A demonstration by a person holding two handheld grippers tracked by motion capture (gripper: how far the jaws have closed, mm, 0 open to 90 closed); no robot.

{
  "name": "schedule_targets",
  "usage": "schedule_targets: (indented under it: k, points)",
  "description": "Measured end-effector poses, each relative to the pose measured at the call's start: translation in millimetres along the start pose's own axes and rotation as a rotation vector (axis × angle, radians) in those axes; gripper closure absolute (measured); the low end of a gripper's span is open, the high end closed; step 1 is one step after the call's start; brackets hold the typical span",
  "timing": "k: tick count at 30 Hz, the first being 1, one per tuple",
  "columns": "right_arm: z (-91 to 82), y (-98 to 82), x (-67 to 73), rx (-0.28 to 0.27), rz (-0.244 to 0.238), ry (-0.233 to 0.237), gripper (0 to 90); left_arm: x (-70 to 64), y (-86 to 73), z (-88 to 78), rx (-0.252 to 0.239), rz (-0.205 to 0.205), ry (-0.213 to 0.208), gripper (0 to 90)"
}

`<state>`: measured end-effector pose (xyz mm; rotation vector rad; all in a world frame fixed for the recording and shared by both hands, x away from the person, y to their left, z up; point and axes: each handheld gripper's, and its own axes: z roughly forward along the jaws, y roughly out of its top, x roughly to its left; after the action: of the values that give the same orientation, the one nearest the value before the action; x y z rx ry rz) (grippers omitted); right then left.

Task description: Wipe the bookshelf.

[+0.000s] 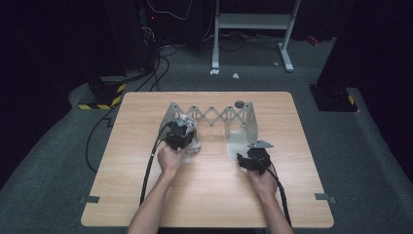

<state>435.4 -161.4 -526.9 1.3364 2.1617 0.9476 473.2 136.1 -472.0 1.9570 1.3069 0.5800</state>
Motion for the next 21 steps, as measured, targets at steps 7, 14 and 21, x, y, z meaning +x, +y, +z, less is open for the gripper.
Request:
schedule_targets:
  k: [7,14,21]
  points:
    - [0.0,0.0,0.1,-0.001,-0.001,0.0,37.1,-2.7,9.5,-15.0,-0.048,0.001,-0.032,77.5]
    - [0.0,0.0,0.0,0.0,-0.003,0.0,37.1,-3.5,31.0,-37.1,-0.106,0.021,-0.068,77.4]
    - [0.1,0.0,0.0,0.0,-0.003,0.0,37.0,-1.5,45.9,-49.3,-0.146,0.026,-0.073,77.4]
